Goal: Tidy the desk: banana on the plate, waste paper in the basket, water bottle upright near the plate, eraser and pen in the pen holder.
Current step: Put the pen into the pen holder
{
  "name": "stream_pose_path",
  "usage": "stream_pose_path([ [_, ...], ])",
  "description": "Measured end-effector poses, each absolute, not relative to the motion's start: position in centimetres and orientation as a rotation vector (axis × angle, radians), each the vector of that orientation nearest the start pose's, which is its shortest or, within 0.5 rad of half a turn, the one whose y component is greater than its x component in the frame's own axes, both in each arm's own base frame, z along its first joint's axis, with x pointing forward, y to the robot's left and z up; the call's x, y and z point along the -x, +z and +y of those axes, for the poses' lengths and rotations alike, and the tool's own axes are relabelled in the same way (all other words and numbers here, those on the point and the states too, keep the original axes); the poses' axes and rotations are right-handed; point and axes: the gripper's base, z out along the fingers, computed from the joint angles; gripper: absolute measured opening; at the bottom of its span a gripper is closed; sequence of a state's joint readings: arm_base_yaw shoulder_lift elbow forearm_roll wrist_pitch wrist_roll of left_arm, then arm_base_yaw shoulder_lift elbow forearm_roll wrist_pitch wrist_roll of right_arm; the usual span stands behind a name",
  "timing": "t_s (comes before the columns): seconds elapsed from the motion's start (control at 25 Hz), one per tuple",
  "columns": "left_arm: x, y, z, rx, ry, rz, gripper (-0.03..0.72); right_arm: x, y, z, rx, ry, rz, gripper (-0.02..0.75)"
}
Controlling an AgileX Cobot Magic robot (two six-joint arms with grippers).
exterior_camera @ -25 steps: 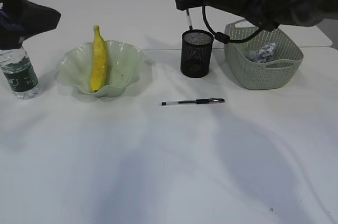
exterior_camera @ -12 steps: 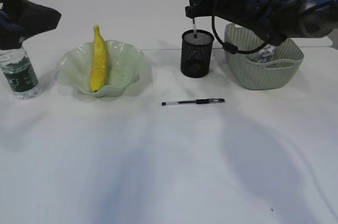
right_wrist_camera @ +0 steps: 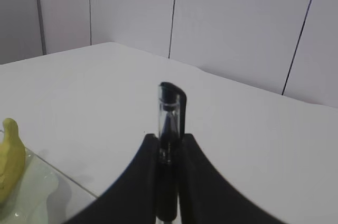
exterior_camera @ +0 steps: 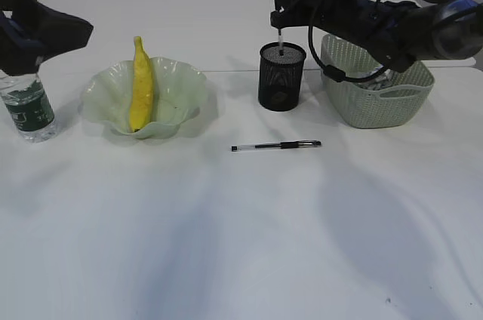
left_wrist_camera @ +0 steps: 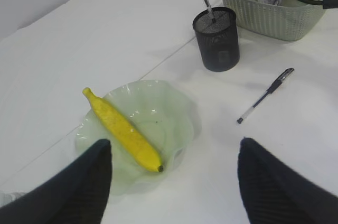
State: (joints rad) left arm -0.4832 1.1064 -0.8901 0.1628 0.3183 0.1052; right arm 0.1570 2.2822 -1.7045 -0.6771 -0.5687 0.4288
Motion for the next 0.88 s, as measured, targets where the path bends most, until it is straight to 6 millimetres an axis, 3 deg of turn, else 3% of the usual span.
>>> stream_pose_path([
  [0.88,-21.6,34.3,-10.8,-0.694,-0.101,1.893,0.528,-52.1,19.7,11.5,0.532,0.276,1.507,0.052],
])
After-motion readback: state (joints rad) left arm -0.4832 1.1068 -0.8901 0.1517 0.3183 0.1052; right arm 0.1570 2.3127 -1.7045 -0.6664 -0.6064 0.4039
